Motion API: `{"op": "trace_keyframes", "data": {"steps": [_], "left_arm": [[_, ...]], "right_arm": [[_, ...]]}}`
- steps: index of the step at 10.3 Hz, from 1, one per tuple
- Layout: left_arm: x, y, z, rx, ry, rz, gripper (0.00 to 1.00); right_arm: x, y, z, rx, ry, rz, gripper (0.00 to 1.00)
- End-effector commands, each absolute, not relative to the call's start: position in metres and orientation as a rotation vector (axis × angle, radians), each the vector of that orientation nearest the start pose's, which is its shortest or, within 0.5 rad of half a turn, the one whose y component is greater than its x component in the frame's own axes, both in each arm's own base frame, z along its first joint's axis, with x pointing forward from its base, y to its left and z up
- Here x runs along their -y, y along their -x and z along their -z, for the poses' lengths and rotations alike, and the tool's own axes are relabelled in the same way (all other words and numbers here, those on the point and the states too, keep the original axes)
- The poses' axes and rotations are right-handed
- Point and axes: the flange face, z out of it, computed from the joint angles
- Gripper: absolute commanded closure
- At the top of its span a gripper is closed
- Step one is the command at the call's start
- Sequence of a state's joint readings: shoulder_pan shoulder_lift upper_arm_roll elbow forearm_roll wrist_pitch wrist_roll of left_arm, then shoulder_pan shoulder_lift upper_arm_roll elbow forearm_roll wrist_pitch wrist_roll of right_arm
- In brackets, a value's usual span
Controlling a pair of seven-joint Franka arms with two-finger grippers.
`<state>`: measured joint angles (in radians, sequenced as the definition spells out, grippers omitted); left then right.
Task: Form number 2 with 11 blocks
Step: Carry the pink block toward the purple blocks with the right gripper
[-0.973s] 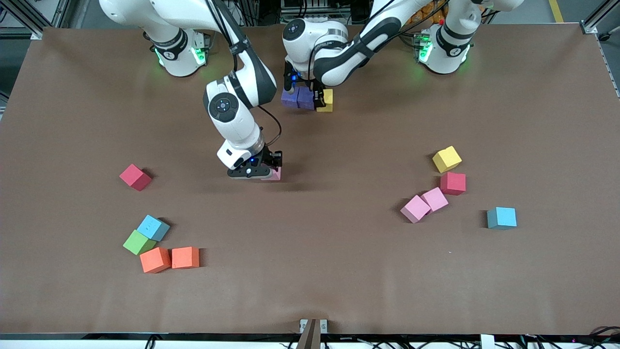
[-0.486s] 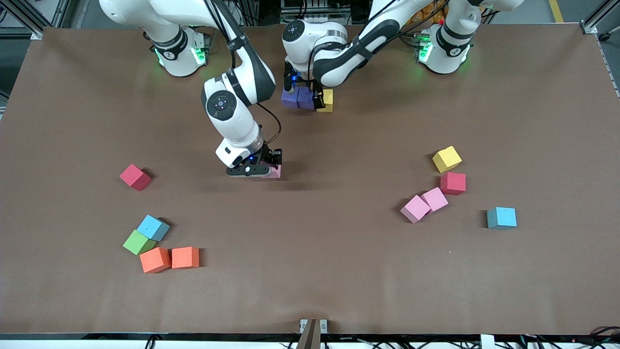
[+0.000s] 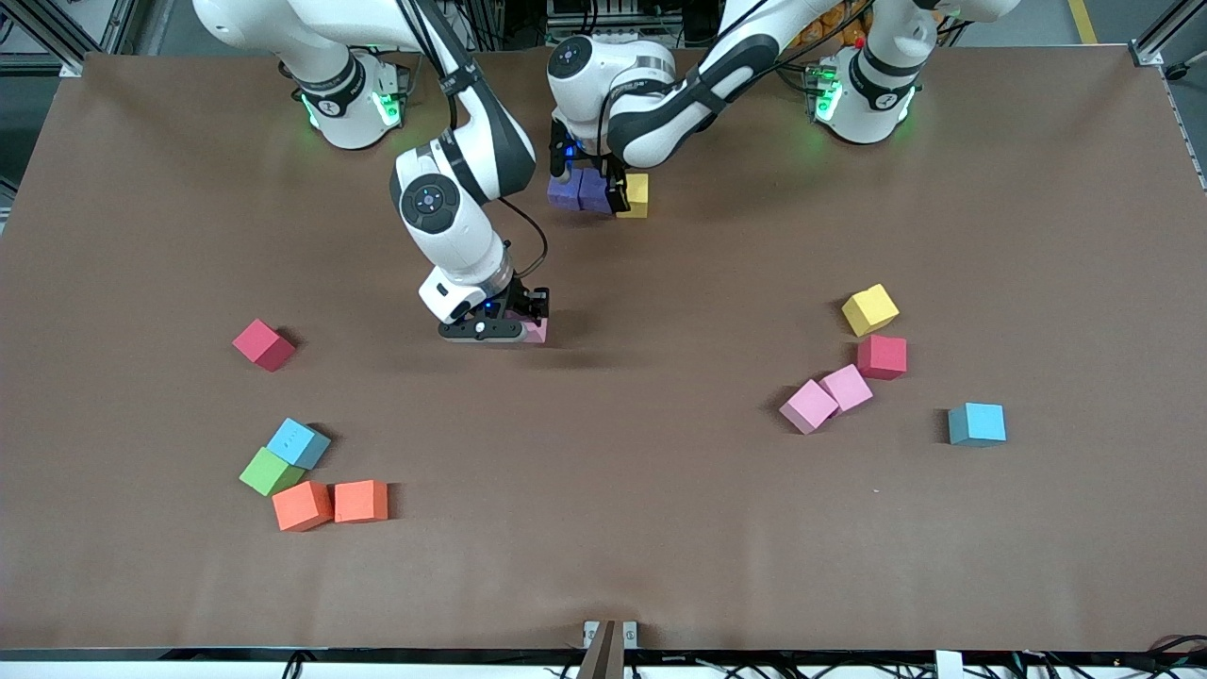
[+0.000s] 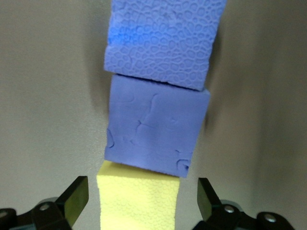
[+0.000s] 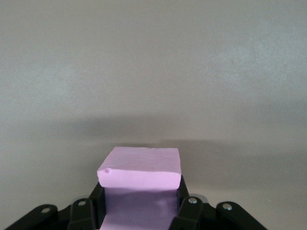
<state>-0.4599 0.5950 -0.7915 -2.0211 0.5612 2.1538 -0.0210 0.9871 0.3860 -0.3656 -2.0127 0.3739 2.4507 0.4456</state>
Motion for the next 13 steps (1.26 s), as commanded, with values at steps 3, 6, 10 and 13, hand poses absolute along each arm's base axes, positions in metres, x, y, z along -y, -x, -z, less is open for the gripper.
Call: {"op": "trace_keyframes", "data": {"steps": [3,6,10,13], "left_arm": [[0.532,-0.212,-0.235,-2.1,2.114,-0.2,0.0],[0.517,-0.234,-0.284,-2.051,2.16,-0.194,0.0],[0.465,-0.299,-0.353,-1.945,2.293,-0.226,0.0],[0.412,-0.359,-0.383,-1.795,2.444,-0.213,0.0]], "right_arm": [[-0.391,-0.466,-0.29,-0.201,2.99,0.015,0.79],[-0.405,-0.456,-0.293,-0.242,2.983,0.014,0.79],[-0.448,-0.418,-0.289,-0.314,2.998,0.02,0.79],[-0.486,-0.395,-0.279,-0.244,3.028,0.054,0.8]]}}
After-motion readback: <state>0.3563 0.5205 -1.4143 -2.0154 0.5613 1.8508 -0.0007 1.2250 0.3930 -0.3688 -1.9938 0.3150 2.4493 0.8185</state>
